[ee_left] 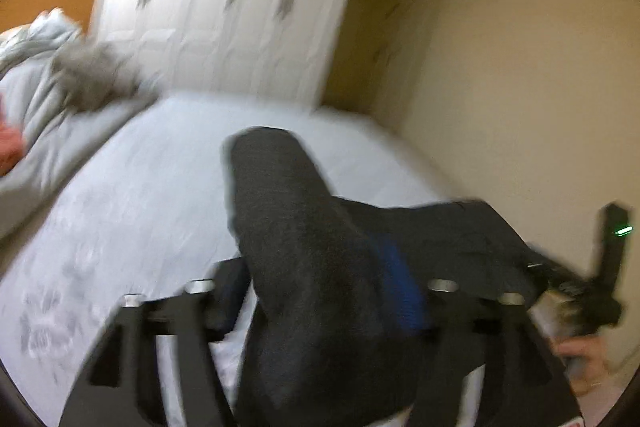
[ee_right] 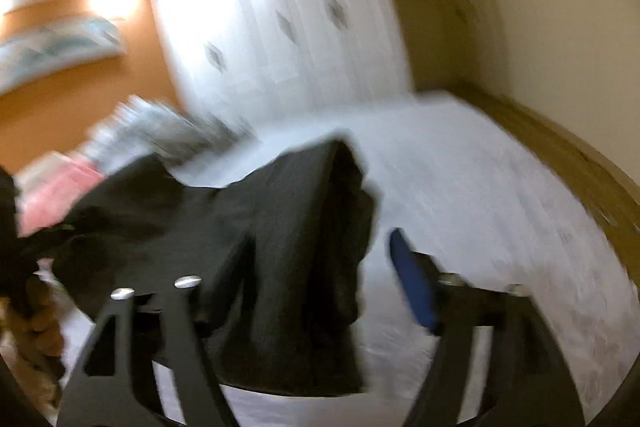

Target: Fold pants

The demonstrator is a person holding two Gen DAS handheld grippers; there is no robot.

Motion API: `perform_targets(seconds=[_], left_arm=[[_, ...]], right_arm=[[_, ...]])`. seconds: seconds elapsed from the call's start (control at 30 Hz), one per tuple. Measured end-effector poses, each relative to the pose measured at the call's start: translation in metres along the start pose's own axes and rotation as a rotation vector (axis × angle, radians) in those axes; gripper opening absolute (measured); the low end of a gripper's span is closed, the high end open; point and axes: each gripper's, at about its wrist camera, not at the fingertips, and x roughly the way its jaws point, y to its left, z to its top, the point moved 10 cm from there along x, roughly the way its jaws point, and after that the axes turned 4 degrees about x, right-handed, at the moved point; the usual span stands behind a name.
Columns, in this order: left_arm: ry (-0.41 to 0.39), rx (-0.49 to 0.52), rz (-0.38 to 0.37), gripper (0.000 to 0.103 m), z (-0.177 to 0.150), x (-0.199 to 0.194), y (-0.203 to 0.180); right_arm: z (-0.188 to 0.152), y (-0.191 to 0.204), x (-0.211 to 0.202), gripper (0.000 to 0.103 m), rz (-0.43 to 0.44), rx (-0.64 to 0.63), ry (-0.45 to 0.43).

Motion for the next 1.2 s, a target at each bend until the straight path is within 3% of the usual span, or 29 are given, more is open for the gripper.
perform_targets(seconds=[0.07,0.1,0.13,0.27,0.33,0.4,0.5,0.57,0.7,0.77,0.83,0.9,0.93,1.0,1.03,1.1,1.13,1.17,1.2], left_arm=[[0.157,0.033,0.17,0.057,-0.053,0.049,0.024],[0.238,0.046,0.194,0.046,-0.083,0.062,0.03],[0.284,0.034,0.182,0.046,-0.107,0.064,0.034],[0.3,0.045,0.193,0.05,-0.134,0.03,0.031],[0.291,0.056,0.185,0.053,-0.137,0.01,0.022],[0.277,0.067,0.197,0.066,-0.136,-0.007,0.017],[0.265,0.063,0.171,0.075,-0.143,-0.02,0.006],[0.263,0.038,0.152,0.077,-0.149,-0.023,0.002],[0.293,-0.062,0.078,0.084,-0.147,-0.009,0.01],[0.293,-0.165,0.063,0.084,-0.146,-0.003,0.029],[0.257,-0.248,0.053,0.084,-0.145,-0.005,0.043],[0.232,-0.276,0.061,0.084,-0.145,-0.005,0.052],[0.238,-0.261,0.074,0.084,-0.145,-0.003,0.053],[0.231,-0.227,0.081,0.084,-0.142,-0.002,0.05],[0.227,-0.205,0.091,0.084,-0.141,-0.003,0.047],[0.23,-0.17,0.091,0.084,-0.141,-0.001,0.042],[0.237,-0.158,0.091,0.084,-0.142,0.001,0.04],[0.259,-0.145,0.098,0.084,-0.146,0.007,0.038],[0.276,-0.144,0.096,0.084,-0.149,0.012,0.038]], right_arm=[[-0.059,-0.058,0.052,0.057,-0.168,0.046,0.171],[-0.086,-0.078,0.062,0.057,-0.194,0.097,0.255],[-0.103,-0.089,0.062,0.057,-0.186,0.142,0.289],[-0.132,-0.096,0.028,0.058,-0.204,0.135,0.348],[-0.126,-0.087,0.009,0.067,-0.187,0.144,0.327],[-0.126,-0.075,-0.003,0.069,-0.187,0.136,0.315],[-0.131,-0.05,-0.02,0.077,-0.173,0.104,0.285],[-0.134,-0.029,-0.016,0.085,-0.156,0.067,0.27],[-0.136,-0.024,0.012,0.086,-0.184,0.025,0.295],[-0.141,-0.035,0.035,0.086,-0.201,0.071,0.334],[-0.143,-0.04,0.056,0.085,-0.156,0.134,0.35],[-0.146,-0.042,0.081,0.058,-0.127,0.172,0.38],[-0.149,-0.038,0.09,0.03,-0.098,0.171,0.405],[-0.145,-0.034,0.101,0.016,-0.121,0.115,0.432],[-0.134,-0.03,0.098,0.016,-0.111,0.078,0.404],[-0.113,-0.034,0.084,0.002,-0.126,0.026,0.334],[-0.109,-0.051,0.08,0.005,-0.239,-0.043,0.297],[-0.117,-0.071,0.086,0.005,-0.338,-0.1,0.317],[-0.138,-0.092,0.095,0.005,-0.376,-0.102,0.407]])
